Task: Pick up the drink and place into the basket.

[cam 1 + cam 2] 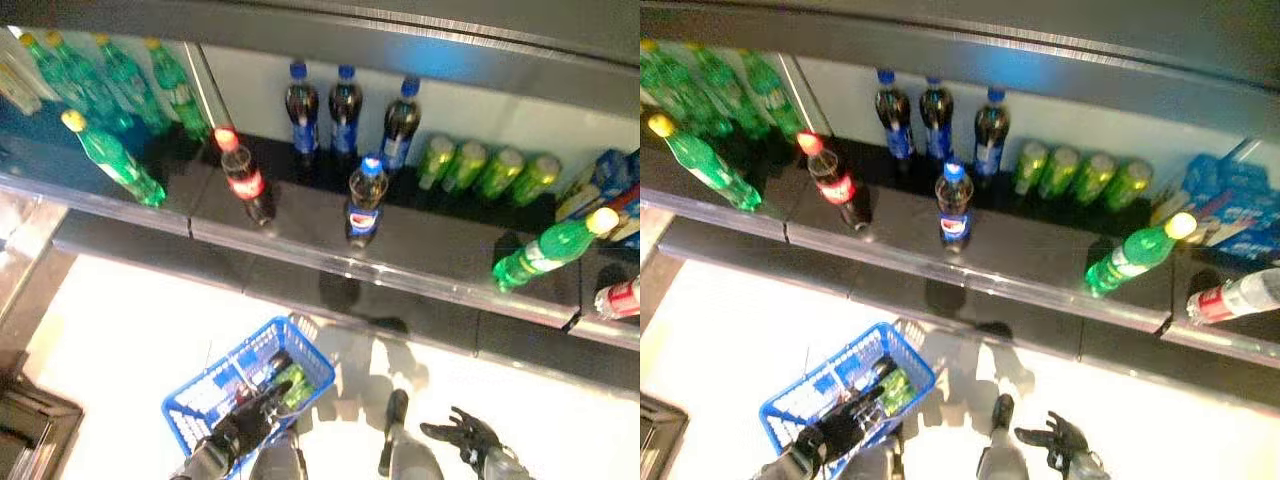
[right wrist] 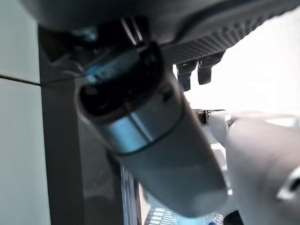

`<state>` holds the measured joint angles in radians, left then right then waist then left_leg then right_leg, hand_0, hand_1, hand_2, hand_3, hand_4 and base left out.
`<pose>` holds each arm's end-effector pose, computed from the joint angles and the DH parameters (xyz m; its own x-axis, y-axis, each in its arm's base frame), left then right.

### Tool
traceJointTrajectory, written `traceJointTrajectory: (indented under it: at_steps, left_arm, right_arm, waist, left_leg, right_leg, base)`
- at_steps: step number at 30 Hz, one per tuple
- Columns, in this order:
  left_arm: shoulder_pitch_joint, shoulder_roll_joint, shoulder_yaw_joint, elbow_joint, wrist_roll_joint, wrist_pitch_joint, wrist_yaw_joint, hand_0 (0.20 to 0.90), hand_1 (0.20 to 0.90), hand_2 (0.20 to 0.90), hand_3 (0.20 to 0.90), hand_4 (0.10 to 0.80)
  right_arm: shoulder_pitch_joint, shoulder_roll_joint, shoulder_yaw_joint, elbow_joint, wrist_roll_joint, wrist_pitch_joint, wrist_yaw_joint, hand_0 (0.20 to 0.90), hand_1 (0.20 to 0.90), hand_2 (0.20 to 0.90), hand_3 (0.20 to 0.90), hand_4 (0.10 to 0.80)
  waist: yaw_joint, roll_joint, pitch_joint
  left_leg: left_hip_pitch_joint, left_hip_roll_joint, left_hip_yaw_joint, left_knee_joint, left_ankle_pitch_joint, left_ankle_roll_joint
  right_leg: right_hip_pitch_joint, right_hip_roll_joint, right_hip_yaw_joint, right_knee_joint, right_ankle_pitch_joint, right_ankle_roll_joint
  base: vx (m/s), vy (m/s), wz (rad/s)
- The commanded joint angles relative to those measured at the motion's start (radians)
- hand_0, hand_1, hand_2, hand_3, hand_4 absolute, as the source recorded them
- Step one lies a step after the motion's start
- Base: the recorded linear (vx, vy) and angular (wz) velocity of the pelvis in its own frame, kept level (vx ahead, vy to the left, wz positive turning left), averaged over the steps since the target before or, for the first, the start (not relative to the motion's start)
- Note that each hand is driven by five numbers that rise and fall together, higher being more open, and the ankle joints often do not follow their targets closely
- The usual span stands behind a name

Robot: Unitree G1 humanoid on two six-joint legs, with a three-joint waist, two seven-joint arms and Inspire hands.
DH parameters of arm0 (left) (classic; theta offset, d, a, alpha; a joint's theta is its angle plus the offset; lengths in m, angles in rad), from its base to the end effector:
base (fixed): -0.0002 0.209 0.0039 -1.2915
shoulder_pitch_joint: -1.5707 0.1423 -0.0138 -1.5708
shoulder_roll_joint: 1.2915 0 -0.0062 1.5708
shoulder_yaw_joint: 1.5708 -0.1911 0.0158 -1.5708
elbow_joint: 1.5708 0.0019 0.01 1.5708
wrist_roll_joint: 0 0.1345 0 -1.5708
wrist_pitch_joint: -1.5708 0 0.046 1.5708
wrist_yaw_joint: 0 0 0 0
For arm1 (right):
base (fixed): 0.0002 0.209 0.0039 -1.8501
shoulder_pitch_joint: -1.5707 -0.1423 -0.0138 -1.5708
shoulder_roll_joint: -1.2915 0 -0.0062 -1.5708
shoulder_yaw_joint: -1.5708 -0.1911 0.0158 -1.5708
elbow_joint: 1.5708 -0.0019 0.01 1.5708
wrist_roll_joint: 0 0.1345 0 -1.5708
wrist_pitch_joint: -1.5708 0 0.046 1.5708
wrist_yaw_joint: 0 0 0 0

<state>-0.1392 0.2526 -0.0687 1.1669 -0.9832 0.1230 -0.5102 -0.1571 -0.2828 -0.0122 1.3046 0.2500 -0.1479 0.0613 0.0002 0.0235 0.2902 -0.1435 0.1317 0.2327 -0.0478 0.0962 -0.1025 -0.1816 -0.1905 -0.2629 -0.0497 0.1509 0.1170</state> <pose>0.1295 0.2255 -0.1025 0.7171 -0.2526 -0.6496 -0.3673 0.6552 -0.6602 0.1223 -0.2488 -0.0998 0.5495 -0.2160 -0.8071 0.2043 0.9714 -0.1209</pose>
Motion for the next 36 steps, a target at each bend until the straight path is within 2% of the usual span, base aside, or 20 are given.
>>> traceJointTrajectory:
  at_steps: [1, 4, 8, 12, 17, 21, 26, 36]
  left_arm:
    - [-0.098, 0.023, 0.017, -0.091, -0.161, -0.060, -0.155, 0.300, 0.300, 0.300, 0.200, 0.100]
    - [-0.110, 0.023, -0.001, -0.126, -0.204, -0.059, -0.141, 0.300, 0.300, 0.300, 0.200, 0.100]
    - [-0.098, 0.023, -0.016, -0.155, -0.216, -0.053, -0.151, 0.300, 0.300, 0.300, 0.200, 0.100]
    - [-0.078, 0.033, -0.029, -0.182, -0.221, -0.042, -0.140, 0.300, 0.300, 0.300, 0.200, 0.100]
    - [-0.058, 0.040, -0.034, -0.213, -0.230, -0.038, -0.135, 0.300, 0.300, 0.300, 0.200, 0.100]
    - [-0.022, 0.054, -0.051, -0.285, -0.250, -0.044, -0.101, 0.300, 0.300, 0.300, 0.200, 0.100]
    - [0.022, 0.069, -0.055, -0.324, -0.260, -0.050, -0.094, 0.300, 0.300, 0.300, 0.200, 0.100]
    - [0.011, 0.086, -0.090, -0.351, -0.273, -0.074, -0.075, 0.300, 0.300, 0.300, 0.200, 0.100]
  right_arm:
    - [-0.030, -0.062, 0.026, -0.029, 0.101, -0.079, -0.009, 0.900, 0.900, 0.900, 0.900, 0.800]
    - [-0.055, -0.067, 0.043, -0.061, 0.150, -0.141, 0.007, 0.900, 0.900, 0.900, 0.900, 0.800]
    - [-0.069, -0.060, 0.061, -0.133, 0.190, -0.218, 0.009, 0.900, 0.900, 0.900, 0.900, 0.800]
    - [-0.061, -0.055, 0.089, -0.256, 0.231, -0.252, 0.020, 0.900, 0.900, 0.900, 0.900, 0.800]
    - [-0.045, -0.050, 0.128, -0.411, 0.160, -0.287, -0.015, 0.900, 0.900, 0.900, 0.900, 0.800]
    - [0.005, -0.072, 0.208, -0.704, -0.013, -0.272, -0.119, 0.900, 0.900, 0.900, 0.900, 0.800]
    - [0.041, -0.120, 0.257, -0.936, -0.207, -0.283, -0.133, 0.900, 0.900, 0.900, 0.900, 0.800]
    - [-0.029, -0.244, 0.317, -1.179, -0.260, -0.306, -0.125, 0.900, 0.900, 0.900, 0.900, 0.800]
  waist:
    - [0.035, -0.019, 0.074]
    - [0.040, -0.025, 0.098]
    - [0.049, -0.033, 0.101]
    - [0.055, -0.047, 0.091]
    - [0.055, -0.054, 0.085]
    - [0.048, -0.069, 0.087]
    - [0.041, -0.079, 0.092]
    - [0.054, -0.088, 0.119]
  left_leg:
    - [-0.137, 0.001, -0.098, 0.147, -0.012, 0.027]
    - [-0.216, -0.001, -0.123, 0.259, -0.052, 0.027]
    - [-0.277, -0.008, -0.150, 0.373, -0.104, 0.042]
    - [-0.303, -0.003, -0.165, 0.429, -0.131, 0.049]
    - [-0.290, -0.006, -0.168, 0.421, -0.131, 0.058]
    - [-0.283, -0.005, -0.169, 0.424, -0.130, 0.065]
    - [-0.267, 0.000, -0.174, 0.421, -0.126, 0.068]
    - [-0.264, 0.016, -0.173, 0.399, -0.103, 0.055]
  right_leg:
    - [-0.124, -0.010, 0.038, 0.285, -0.116, -0.006]
    - [-0.201, -0.023, 0.044, 0.391, -0.160, -0.017]
    - [-0.266, -0.033, 0.055, 0.508, -0.206, -0.036]
    - [-0.291, -0.043, 0.057, 0.573, -0.231, -0.044]
    - [-0.288, -0.041, 0.059, 0.579, -0.231, -0.041]
    - [-0.278, -0.042, 0.049, 0.577, -0.221, -0.035]
    - [-0.256, -0.040, 0.051, 0.563, -0.214, -0.027]
    - [-0.218, -0.031, 0.038, 0.516, -0.203, -0.016]
  base:
    - [-0.179, -0.071, 0.04]
    - [-0.116, -0.049, 0.09]
    - [-0.051, -0.031, 0.07]
    - [0.002, -0.048, 0.04]
    - [0.006, -0.027, 0.08]
    - [-0.008, -0.041, 0.05]
    - [0.000, 0.000, 0.00]
    - [-0.006, -0.008, 0.04]
